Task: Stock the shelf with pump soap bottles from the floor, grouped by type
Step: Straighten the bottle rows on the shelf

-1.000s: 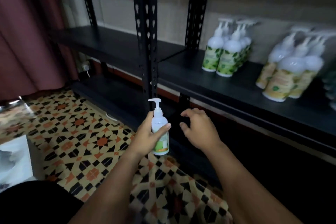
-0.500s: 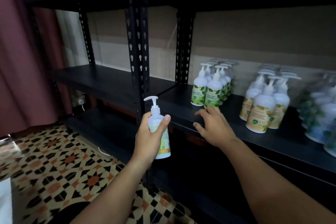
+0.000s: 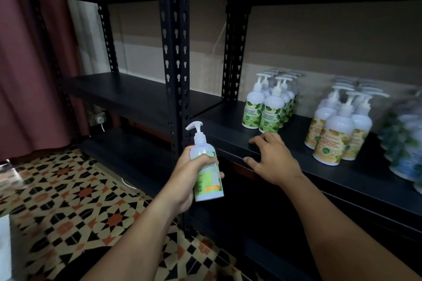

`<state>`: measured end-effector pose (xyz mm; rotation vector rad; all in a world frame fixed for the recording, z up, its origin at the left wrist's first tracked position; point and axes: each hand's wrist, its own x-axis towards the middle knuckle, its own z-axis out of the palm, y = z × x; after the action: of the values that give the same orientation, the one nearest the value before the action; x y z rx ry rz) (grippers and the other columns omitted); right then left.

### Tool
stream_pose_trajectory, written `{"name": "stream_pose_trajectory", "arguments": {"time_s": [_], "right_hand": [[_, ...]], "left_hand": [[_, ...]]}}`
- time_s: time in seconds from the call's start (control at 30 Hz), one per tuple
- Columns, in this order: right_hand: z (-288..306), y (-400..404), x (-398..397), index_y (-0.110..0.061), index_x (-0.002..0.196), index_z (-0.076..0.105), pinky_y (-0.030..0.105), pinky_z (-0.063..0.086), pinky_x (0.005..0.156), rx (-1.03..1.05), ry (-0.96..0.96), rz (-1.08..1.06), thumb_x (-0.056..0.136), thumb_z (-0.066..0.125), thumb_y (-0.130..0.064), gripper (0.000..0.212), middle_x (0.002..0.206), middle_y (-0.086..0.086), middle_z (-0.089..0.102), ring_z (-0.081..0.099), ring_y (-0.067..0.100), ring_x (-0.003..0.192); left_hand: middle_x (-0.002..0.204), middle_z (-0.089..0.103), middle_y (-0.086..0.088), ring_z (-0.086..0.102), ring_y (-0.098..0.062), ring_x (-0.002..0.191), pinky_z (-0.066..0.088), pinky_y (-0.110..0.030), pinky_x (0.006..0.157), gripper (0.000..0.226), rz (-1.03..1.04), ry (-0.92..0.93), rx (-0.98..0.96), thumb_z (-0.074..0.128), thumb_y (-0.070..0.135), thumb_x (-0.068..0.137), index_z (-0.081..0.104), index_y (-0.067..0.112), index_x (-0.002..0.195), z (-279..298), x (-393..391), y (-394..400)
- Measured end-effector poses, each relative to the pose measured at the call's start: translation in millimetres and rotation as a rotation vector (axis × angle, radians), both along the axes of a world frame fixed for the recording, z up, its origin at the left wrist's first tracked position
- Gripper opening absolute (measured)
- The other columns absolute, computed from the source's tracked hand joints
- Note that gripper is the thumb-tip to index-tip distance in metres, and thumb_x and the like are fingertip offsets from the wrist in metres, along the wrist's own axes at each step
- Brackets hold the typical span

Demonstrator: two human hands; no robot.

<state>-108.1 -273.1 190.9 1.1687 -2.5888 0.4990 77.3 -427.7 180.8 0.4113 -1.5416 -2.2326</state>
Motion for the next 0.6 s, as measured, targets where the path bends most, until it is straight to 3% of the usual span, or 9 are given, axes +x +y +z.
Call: {"name": "stream_pose_trajectory", "arguments": {"time_s": [0.1, 0.23, 0.37, 0.47, 0.53, 0.6], "right_hand": [[0, 1, 1, -0.025, 0.137, 0.054, 0.039, 0.046, 0.105, 0.003, 0.002, 0.0, 0.091, 0.066, -0.052, 0.055, 0.128, -0.003, 0.045, 0.037, 0.019, 0.13], [0, 1, 2, -0.025, 0.137, 0.054, 0.038, 0.047, 0.104, 0.001, 0.006, -0.002, 0.09, 0.066, -0.052, 0.055, 0.129, -0.004, 0.046, 0.037, 0.019, 0.13], [0, 0, 2, -0.027, 0.138, 0.053, 0.04, 0.048, 0.103, -0.002, 0.005, -0.01, 0.09, 0.066, -0.053, 0.056, 0.13, -0.005, 0.045, 0.037, 0.018, 0.13], [0, 0, 3, -0.026, 0.139, 0.053, 0.039, 0.047, 0.104, 0.002, 0.012, -0.015, 0.09, 0.066, -0.053, 0.057, 0.131, -0.004, 0.045, 0.037, 0.019, 0.131], [-1, 0, 3, -0.025, 0.138, 0.053, 0.039, 0.046, 0.105, -0.001, 0.019, -0.012, 0.09, 0.066, -0.053, 0.057, 0.13, -0.004, 0.046, 0.037, 0.019, 0.131], [-1, -1, 2, -0.025, 0.138, 0.054, 0.039, 0.046, 0.105, -0.003, 0.022, -0.011, 0.09, 0.067, -0.053, 0.056, 0.129, -0.004, 0.047, 0.037, 0.019, 0.13]], "left_hand": [[0.095, 0.066, -0.015, 0.07, -0.04, 0.079, 0.059, -0.056, 0.077, 0.047, -0.029, 0.043, 0.006, 0.079, 0.015, 0.078, 0.055, 0.014, 0.118, 0, 1, 2], [0.092, 0.068, -0.011, 0.072, -0.037, 0.08, 0.063, -0.05, 0.077, 0.043, 0.029, 0.057, -0.131, 0.086, 0.013, 0.082, 0.063, 0.019, 0.117, 0, 6, 0], [0.09, 0.064, -0.009, 0.066, -0.03, 0.077, 0.06, -0.045, 0.074, 0.046, 0.012, 0.072, -0.146, 0.087, 0.016, 0.075, 0.066, 0.027, 0.115, 0, 9, -2], [0.088, 0.062, -0.014, 0.064, -0.036, 0.075, 0.06, -0.055, 0.08, 0.049, -0.074, 0.092, -0.065, 0.079, 0.009, 0.076, 0.061, 0.019, 0.12, -2, 10, -1], [0.095, 0.066, -0.016, 0.068, -0.042, 0.08, 0.06, -0.058, 0.08, 0.048, -0.134, 0.127, -0.006, 0.075, 0.006, 0.078, 0.058, 0.016, 0.122, -2, 12, 1], [0.11, 0.071, -0.019, 0.068, -0.04, 0.078, 0.06, -0.049, 0.073, 0.049, -0.179, 0.133, -0.001, 0.076, 0.009, 0.079, 0.057, 0.018, 0.123, 0, 14, 2]]}}
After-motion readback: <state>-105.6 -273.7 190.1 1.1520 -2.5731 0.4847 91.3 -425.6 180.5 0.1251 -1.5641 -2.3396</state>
